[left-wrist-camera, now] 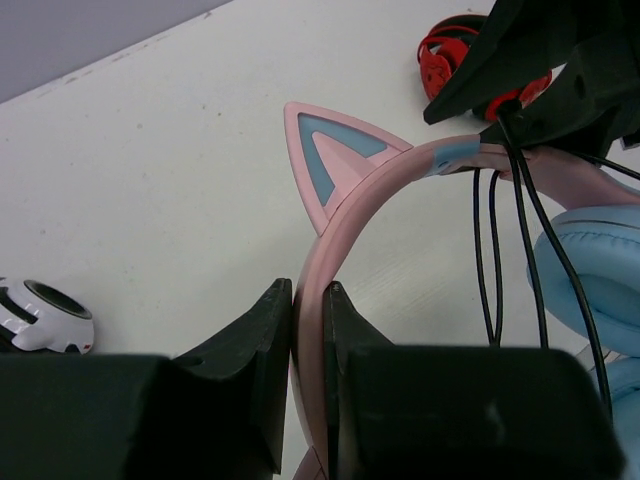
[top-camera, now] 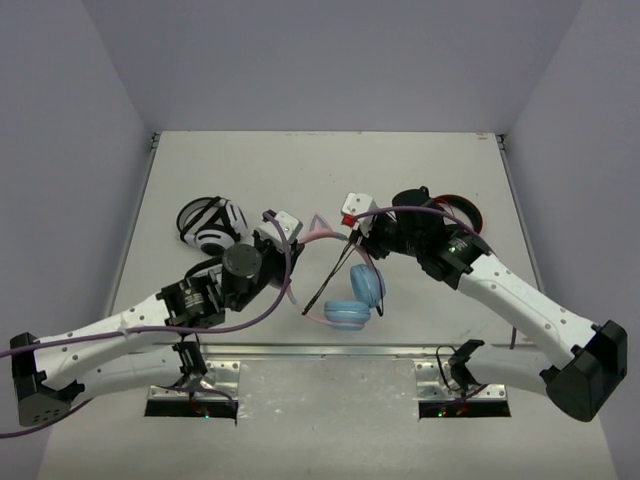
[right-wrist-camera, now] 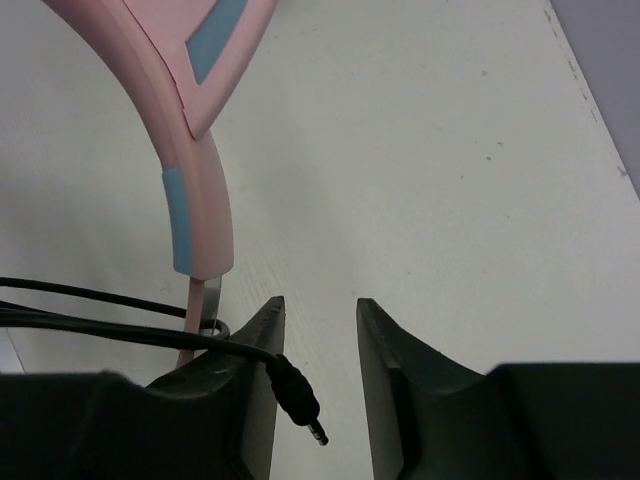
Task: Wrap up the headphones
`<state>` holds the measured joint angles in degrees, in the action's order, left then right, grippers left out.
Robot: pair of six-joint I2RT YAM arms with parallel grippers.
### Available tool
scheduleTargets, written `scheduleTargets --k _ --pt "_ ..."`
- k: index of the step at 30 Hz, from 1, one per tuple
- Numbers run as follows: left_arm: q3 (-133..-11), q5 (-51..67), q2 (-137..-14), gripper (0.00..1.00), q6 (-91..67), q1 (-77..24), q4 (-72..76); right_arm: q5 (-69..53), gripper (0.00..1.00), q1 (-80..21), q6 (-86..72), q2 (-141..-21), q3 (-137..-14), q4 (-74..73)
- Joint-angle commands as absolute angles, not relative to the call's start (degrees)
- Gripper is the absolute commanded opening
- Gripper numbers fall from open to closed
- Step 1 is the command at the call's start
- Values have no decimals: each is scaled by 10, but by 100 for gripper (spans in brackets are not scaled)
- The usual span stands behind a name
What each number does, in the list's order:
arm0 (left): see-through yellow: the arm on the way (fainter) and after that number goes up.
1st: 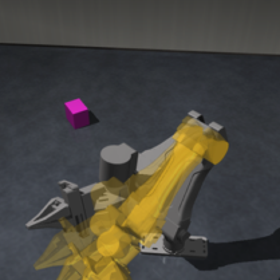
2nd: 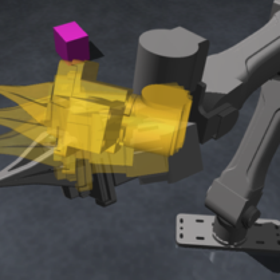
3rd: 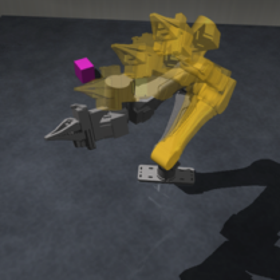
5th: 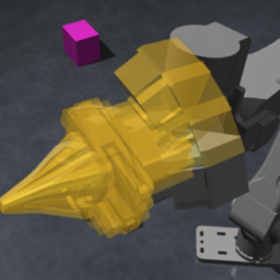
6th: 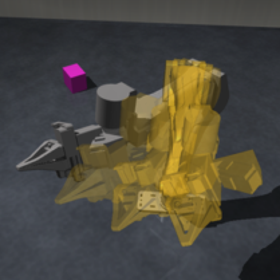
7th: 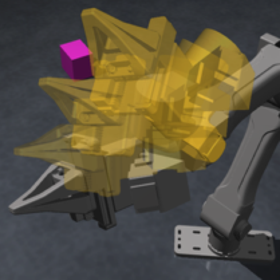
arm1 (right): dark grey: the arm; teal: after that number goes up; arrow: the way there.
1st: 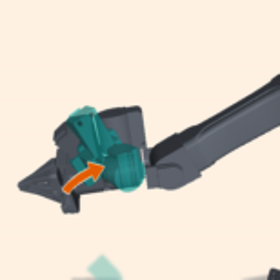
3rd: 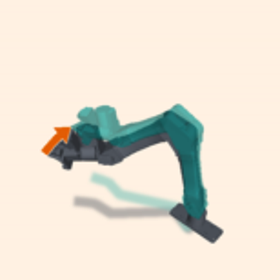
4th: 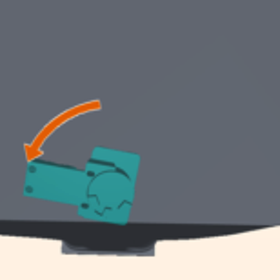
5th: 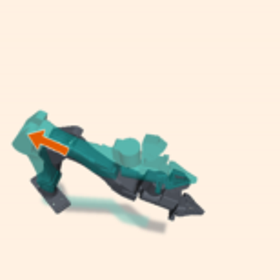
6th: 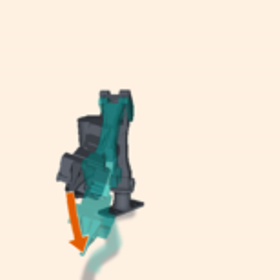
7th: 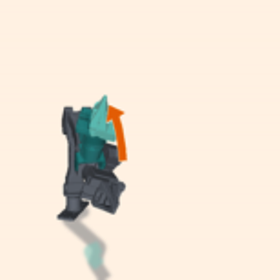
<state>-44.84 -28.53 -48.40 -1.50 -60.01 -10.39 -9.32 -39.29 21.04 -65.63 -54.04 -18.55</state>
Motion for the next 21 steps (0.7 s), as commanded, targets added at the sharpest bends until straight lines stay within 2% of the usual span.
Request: scheduleTargets --k 1,4,13,14,15,21 --pt "-489 -196 -493 0 -25 -538 -11 -132 37 -381 176 -646 -533 -156" --pt "-486 -138 -498 0 -33 -486 18 -131 38 -363 160 -650 -528 -151" --pt "-503 -54 -537 0 -26 -456 38 -155 46 -305 119 -675 -516 -144" --pt "-506 -33 -541 0 -28 -450 38 -153 88 -295 113 -682 -517 -148" --pt "-506 -17 -545 0 -36 -442 40 -147 99 -287 112 -688 -516 -151" --pt "-518 98 -576 0 -62 -354 66 -94 99 -208 40 -705 -463 -112"
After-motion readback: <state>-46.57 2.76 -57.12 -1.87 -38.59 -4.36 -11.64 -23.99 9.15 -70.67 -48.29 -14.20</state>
